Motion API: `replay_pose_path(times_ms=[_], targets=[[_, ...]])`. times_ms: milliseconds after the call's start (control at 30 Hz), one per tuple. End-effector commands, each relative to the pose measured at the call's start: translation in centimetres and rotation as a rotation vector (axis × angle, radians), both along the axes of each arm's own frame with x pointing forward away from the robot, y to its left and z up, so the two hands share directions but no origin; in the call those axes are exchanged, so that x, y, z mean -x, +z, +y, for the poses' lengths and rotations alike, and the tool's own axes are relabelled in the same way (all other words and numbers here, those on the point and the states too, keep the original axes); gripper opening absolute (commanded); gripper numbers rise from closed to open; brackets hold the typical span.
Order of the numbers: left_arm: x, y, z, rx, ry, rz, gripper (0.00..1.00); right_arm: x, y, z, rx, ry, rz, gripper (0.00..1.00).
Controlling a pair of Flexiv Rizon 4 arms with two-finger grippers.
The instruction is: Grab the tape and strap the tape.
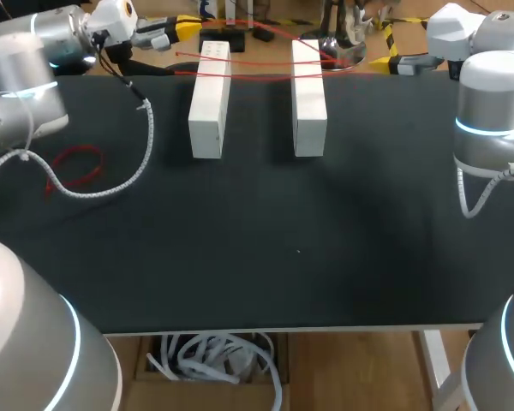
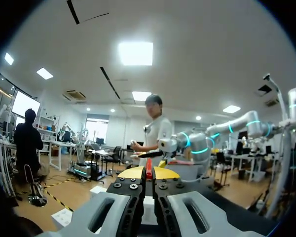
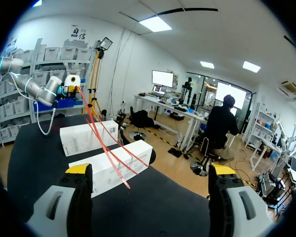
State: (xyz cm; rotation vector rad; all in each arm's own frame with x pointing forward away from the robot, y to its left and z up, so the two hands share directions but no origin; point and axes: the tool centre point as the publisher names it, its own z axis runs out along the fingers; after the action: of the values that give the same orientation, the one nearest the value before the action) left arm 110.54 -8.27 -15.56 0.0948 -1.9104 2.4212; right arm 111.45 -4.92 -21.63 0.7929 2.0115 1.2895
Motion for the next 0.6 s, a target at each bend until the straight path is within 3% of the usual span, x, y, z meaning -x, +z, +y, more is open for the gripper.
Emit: replay_pose_path(times_ms=[33,233,467,600], targets=[[0.7,0.5,0.0,-0.012,0.018,0.004,0.0,0.0,0.0,0.0,0.0,0.0,0.001,1.0],[0.7,0.5,0.0,-0.012,0.018,0.004,0.0,0.0,0.0,0.0,0.0,0.0,0.001,1.0],[0.7,1.1,-2.8,0.073,-0.044,-0.039,0.0,0.0,0.0,0.0,0.0,0.0,0.001,1.0],[0.5,1.3,-3.8,0.078,-0.059,-0.045,0.0,0.0,0.0,0.0,0.0,0.0,0.001,1.0]])
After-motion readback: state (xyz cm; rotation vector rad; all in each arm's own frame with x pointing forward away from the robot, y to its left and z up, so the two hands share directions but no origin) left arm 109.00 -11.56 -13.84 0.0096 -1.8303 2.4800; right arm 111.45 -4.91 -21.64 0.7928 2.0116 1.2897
